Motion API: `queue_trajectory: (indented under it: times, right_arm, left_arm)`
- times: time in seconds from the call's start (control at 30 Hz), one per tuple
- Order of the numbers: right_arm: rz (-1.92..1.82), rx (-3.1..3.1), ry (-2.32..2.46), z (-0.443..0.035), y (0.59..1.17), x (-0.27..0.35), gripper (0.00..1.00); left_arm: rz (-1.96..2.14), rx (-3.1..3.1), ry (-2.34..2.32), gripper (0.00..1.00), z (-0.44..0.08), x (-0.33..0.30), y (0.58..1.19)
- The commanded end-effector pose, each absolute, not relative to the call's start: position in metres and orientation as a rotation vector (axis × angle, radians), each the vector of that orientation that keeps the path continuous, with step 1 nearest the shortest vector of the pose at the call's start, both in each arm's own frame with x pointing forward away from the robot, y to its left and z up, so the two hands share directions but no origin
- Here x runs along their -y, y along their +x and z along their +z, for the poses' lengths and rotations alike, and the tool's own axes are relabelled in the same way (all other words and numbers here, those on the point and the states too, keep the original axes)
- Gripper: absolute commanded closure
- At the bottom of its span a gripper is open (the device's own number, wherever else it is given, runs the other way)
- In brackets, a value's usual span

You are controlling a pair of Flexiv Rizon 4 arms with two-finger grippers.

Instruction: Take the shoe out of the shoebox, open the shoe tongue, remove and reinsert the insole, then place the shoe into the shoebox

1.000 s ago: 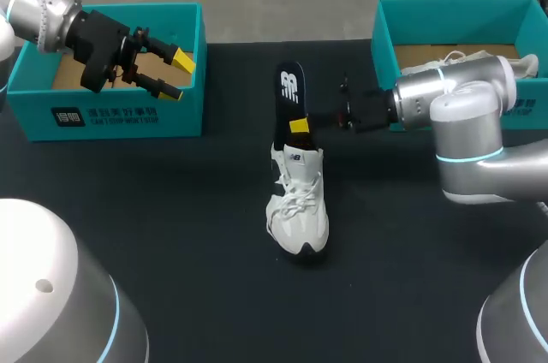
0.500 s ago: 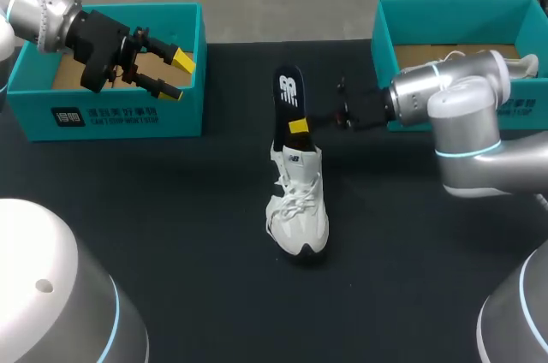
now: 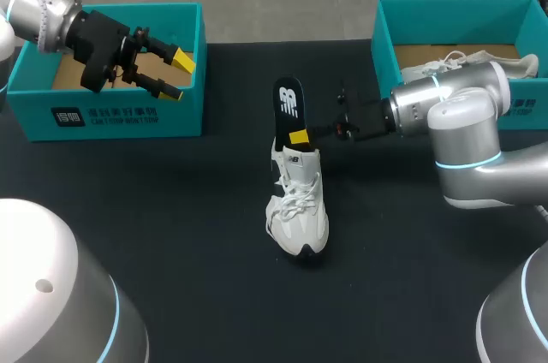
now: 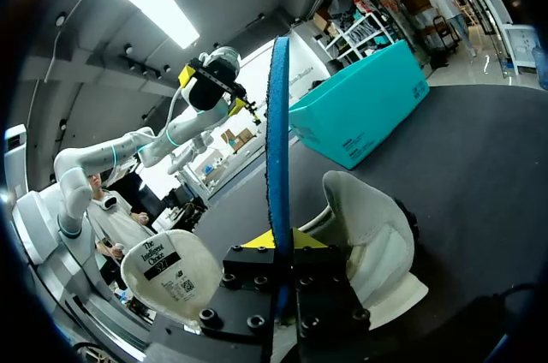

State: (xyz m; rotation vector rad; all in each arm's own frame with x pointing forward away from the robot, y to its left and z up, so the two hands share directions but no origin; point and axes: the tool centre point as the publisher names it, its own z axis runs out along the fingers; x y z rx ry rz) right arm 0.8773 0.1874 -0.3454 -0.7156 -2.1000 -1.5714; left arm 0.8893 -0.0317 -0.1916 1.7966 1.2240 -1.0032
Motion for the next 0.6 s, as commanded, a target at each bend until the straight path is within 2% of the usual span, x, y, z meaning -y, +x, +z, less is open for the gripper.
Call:
queue_trajectory:
  times: [0.03, 0.1, 0.13, 0.3, 0.33, 0.4, 0.43, 0.47, 0.6]
  right_arm:
    - [-1.577, 2.108, -0.724, -0.342, 0.876, -0.187, 0.83]
    - [-1.589, 2.120, -0.715, -0.335, 0.880, -0.187, 0.69]
    - [-1.590, 2.125, -0.708, -0.332, 0.883, -0.188, 0.66]
    - [-1.602, 2.142, -0.683, -0.323, 0.896, -0.190, 0.66]
    - [-1.603, 2.142, -0.680, -0.322, 0.897, -0.191, 0.68]
    - [-1.603, 2.144, -0.675, -0.322, 0.899, -0.192, 0.78]
    - [-1.601, 2.144, -0.672, -0.322, 0.900, -0.192, 0.94]
    - [-1.595, 2.142, -0.671, -0.323, 0.900, -0.193, 1.00]
    - [-1.564, 2.128, -0.674, -0.328, 0.896, -0.193, 1.00]
  left_arm:
    - [-1.003, -1.223, 1.801, 0.00, -0.192, 0.031, 0.890]
    - [-1.003, -1.223, 1.801, 0.00, -0.192, 0.031, 0.890]
    - [-1.003, -1.223, 1.801, 0.00, -0.192, 0.031, 0.890]
    - [-1.003, -1.223, 1.801, 0.00, -0.192, 0.031, 0.890]
    - [-1.003, -1.223, 1.801, 0.00, -0.192, 0.031, 0.890]
    - [-1.003, -1.223, 1.801, 0.00, -0.192, 0.031, 0.890]
    - [-1.003, -1.223, 1.801, 0.00, -0.192, 0.031, 0.890]
    - [-1.003, -1.223, 1.801, 0.00, -0.192, 0.031, 0.890]
    - [-1.003, -1.223, 1.801, 0.00, -0.192, 0.031, 0.890]
